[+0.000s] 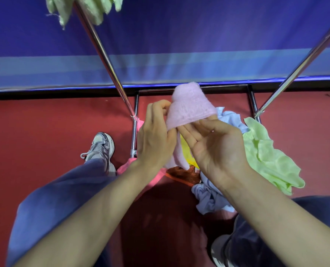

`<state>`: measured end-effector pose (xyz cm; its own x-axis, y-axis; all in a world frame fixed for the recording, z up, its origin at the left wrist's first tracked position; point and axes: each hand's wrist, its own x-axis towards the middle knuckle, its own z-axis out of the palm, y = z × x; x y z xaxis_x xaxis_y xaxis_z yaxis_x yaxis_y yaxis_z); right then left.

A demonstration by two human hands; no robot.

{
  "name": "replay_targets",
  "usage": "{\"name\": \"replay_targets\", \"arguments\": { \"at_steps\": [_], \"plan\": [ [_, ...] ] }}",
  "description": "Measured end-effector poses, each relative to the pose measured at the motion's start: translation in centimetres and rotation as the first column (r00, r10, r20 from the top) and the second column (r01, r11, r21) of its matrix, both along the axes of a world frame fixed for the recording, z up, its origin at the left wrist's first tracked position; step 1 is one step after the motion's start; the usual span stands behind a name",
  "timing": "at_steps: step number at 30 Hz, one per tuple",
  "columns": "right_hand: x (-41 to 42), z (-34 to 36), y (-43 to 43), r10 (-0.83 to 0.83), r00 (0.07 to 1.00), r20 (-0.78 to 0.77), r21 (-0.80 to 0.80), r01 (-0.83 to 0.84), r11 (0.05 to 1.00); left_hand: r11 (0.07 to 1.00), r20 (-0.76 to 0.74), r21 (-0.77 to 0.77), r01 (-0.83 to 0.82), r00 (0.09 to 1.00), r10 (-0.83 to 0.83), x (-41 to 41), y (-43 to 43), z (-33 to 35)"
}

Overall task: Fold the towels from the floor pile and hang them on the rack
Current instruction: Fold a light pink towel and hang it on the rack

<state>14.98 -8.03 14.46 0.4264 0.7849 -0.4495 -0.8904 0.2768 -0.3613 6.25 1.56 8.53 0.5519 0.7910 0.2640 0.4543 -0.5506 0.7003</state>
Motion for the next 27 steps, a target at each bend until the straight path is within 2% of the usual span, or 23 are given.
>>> {"name": "replay_targets", "arguments": {
  "at_steps": [1,3,5,6,8,10,11,12,17,21,27],
  "plan": [
    [0.0,0.0,0.0,0.031,0.998,0.063,-0.054,-0.028,0.998,1.000,0.050,-0.013,-0.003,0.999,0.004,0.1,0.3,0.3],
    [0.3,-0.4,-0.1,0.147,0.954,0.262,-0.272,-0.073,0.960,1.000,0.131,-0.003,-0.012,0.991,0.012,0.1,1.1,0.8],
    [0.7,-0.9,-0.3,0.311,0.824,0.474,-0.474,-0.059,0.879,0.999,0.168,0.034,-0.015,0.986,0.009,0.1,1.9,1.0],
    [0.8,-1.1,-0.4,0.402,0.708,0.581,-0.548,-0.025,0.836,0.999,0.164,0.051,-0.009,0.987,0.000,0.0,2.1,1.1],
    [1.2,-1.8,-0.5,0.577,0.373,0.727,-0.650,0.100,0.753,0.996,0.123,0.087,0.026,0.992,-0.036,-0.2,2.1,1.1],
    [1.0,-2.3,-0.6,0.704,0.064,0.707,-0.697,0.227,0.680,0.991,0.093,0.110,0.079,0.992,-0.089,-0.2,1.8,1.1],
    [0.9,-2.5,-0.6,0.735,-0.036,0.677,-0.700,0.275,0.659,0.988,0.088,0.114,0.107,0.989,-0.117,-0.2,1.6,1.2],
    [0.7,-2.8,-0.6,0.749,-0.096,0.656,-0.696,0.308,0.649,0.985,0.087,0.115,0.132,0.986,-0.142,-0.1,1.4,1.3],
    [0.1,-4.0,-0.4,0.758,-0.201,0.620,-0.666,0.376,0.644,0.965,0.082,0.117,0.234,0.966,-0.244,-0.2,0.9,2.1],
    [0.4,-4.2,-0.5,0.694,-0.201,0.691,-0.606,0.361,0.709,0.924,0.036,0.165,0.344,0.934,-0.355,-0.3,0.6,2.6],
    [0.5,-3.7,-0.7,0.577,-0.210,0.789,-0.493,0.345,0.799,0.920,0.054,0.171,0.352,0.929,-0.365,-0.3,0.7,2.6]
  ]
}}
